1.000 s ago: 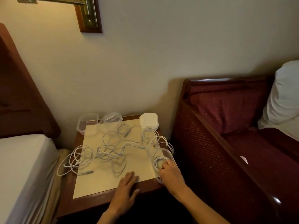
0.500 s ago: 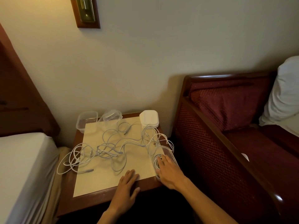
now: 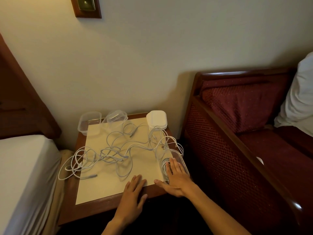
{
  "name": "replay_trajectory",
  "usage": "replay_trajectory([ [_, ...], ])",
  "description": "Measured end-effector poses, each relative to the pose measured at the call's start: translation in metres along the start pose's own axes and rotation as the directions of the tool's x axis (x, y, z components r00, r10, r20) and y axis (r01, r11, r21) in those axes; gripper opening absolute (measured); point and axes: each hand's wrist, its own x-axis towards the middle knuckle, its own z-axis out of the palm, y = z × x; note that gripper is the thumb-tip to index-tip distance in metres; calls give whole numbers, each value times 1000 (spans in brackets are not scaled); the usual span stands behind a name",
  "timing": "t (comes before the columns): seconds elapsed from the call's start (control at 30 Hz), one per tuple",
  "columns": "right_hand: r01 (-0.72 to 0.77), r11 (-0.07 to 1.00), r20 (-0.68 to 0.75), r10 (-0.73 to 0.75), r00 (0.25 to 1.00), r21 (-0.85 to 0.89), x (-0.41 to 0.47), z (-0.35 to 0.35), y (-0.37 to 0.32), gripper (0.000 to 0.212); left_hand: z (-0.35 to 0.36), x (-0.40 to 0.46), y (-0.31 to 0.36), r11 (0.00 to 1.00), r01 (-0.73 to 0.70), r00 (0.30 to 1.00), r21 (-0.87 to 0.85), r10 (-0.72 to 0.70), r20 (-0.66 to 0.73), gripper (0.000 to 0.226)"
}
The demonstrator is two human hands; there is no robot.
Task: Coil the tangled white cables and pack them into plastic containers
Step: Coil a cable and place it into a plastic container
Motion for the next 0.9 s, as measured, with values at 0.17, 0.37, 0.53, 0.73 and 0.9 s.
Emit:
replay_trajectory([
  [0.17, 20, 998, -124, -13, 992, 56, -6, 5, 2, 114, -1, -1, 2, 1000, -6, 1000, 2, 6, -6, 65],
  [0.37, 100, 995, -351, -93, 932, 1, -16, 8, 0, 78, -3, -3, 5, 999, 10, 1000, -33, -11, -16, 55],
  [0.53, 129, 991, -558, -93, 825, 25, -18, 11, -7, 55, -13, 0, 14, 983, 35, 995, -179, -52, -88, 36],
  [0.73, 412, 909, -795, -200, 572, 68, -5, -18, -55, 23, -91, 42, 39, 971, 29, 842, -239, -153, -518, 14],
  [0.9, 483, 694, -695, 35, 718, 534, 59, -83, -123, 20, -184, 129, 22, 941, 127, 712, -313, -307, -632, 10],
])
